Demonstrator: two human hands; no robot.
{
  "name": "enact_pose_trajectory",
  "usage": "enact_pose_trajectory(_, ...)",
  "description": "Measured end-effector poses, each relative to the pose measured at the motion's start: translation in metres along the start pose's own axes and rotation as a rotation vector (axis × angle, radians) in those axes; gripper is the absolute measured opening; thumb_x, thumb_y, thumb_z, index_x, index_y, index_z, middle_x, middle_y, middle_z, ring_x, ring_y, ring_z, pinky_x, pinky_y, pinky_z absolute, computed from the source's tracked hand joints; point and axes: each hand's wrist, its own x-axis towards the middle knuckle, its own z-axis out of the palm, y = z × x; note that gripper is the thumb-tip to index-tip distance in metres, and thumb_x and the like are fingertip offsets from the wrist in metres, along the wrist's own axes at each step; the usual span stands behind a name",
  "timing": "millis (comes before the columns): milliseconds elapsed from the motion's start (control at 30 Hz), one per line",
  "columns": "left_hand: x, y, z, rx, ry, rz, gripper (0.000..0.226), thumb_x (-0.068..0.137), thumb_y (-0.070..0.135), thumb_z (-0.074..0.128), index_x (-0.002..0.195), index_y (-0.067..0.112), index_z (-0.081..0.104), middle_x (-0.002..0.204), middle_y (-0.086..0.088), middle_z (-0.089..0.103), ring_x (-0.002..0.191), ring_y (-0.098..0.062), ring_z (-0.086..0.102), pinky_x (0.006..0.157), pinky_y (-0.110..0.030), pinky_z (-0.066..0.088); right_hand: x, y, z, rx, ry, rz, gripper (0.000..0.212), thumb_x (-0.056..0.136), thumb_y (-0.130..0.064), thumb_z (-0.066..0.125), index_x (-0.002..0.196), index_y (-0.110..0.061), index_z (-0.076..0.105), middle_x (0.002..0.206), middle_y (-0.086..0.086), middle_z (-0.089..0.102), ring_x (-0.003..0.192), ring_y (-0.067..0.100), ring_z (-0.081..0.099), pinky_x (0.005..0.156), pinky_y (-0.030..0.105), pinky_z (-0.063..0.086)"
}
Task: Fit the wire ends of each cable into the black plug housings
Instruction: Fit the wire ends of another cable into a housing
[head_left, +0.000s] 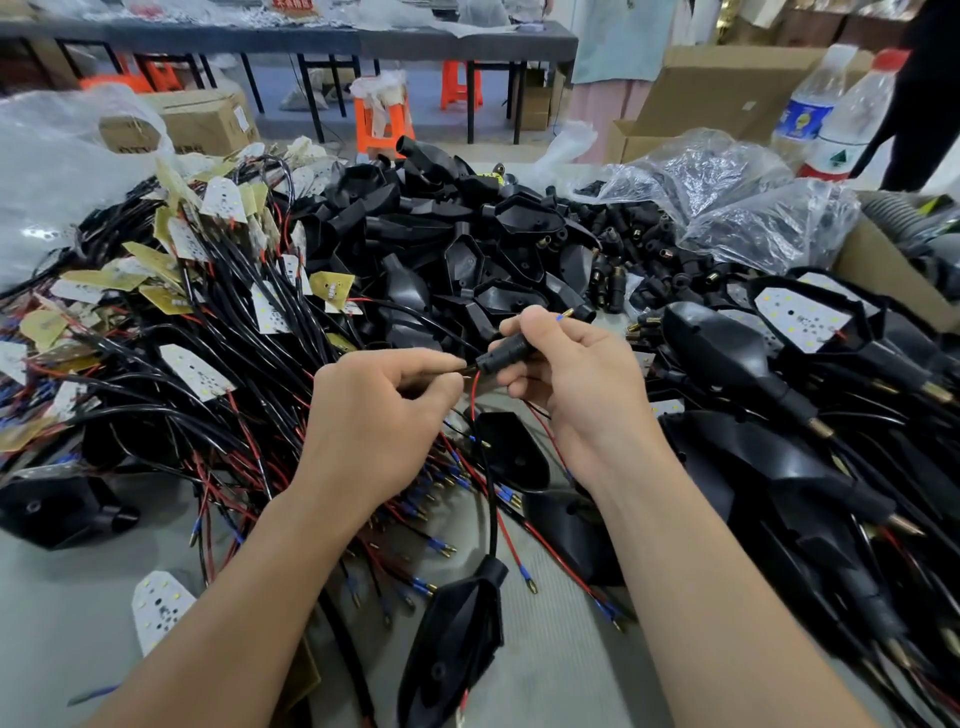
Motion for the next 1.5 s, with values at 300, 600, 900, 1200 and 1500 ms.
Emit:
enact_pose_trajectory(300, -0.006, -0.001, 0.003, -0.098, -0.085, 0.102, 0.065, 0.077, 0.036, 0.082, 0.138, 0.039, 0.062, 0.091, 0.039, 0.071, 0.081, 0.012, 0.071, 0.077, -0.003, 0.048, -0.004, 0.001, 0.003, -0.004, -0.043, 0.027, 0.019, 0.099, -0.011, 0.063, 0.087, 0.001, 0.071, 0.075, 0.012, 0.073, 0.048, 0.012, 0.054, 0.046, 0.02, 0.043)
enact_pose_trajectory(600, 0.0, -0.009, 0.005, -0.343, -0.063, -0.095, 0.055, 0.065, 0.04, 0.088, 0.118, 0.036, 0.075, 0.086, 0.012, 0.08, 0.07, -0.011, 0.077, 0.066, -0.031, 0.062, -0.006, -0.003, 0.004, -0.087, -0.203, 0.098, 0.031, 0.107, -0.023, 0.049, 0.1, -0.008, 0.075, 0.085, 0.009, 0.075, 0.059, 0.012, 0.057, 0.067, 0.033, 0.044)
enact_pose_trajectory(900, -0.005, -0.001, 0.011, -0.166, -0.091, 0.009, 0.026, 0.082, 0.022, 0.085, 0.079, 0.046, 0.076, 0.07, 0.022, 0.074, 0.066, 0.002, 0.071, 0.062, -0.012, 0.054, -0.006, -0.005, 0.005, -0.032, 0.134, -0.04, 0.054, 0.11, -0.036, 0.042, 0.079, -0.014, 0.081, 0.081, 0.007, 0.078, 0.063, 0.007, 0.065, 0.053, 0.016, 0.046)
enact_pose_trajectory(1200, -0.002, 0.016, -0.001, -0.522, -0.615, -0.082, 0.018, 0.083, 0.033, 0.075, 0.075, 0.018, 0.08, 0.072, -0.012, 0.076, 0.06, -0.031, 0.071, 0.061, -0.034, 0.058, 0.0, 0.0, 0.005, -0.147, 0.324, -0.243, 0.058, 0.106, -0.035, 0.048, 0.054, -0.019, 0.07, 0.043, -0.003, 0.051, 0.04, 0.005, 0.044, 0.046, 0.014, 0.037)
enact_pose_trajectory(1500, -0.004, 0.008, -0.009, 0.017, -0.471, 0.152, 0.018, 0.069, 0.037, 0.073, 0.066, 0.02, 0.072, 0.054, 0.003, 0.066, 0.05, -0.021, 0.058, 0.053, -0.027, 0.047, 0.007, -0.004, -0.011, -0.144, 0.588, -0.328, 0.053, 0.102, -0.036, 0.049, 0.053, -0.024, 0.068, 0.049, -0.001, 0.058, 0.05, 0.018, 0.051, 0.063, 0.037, 0.042)
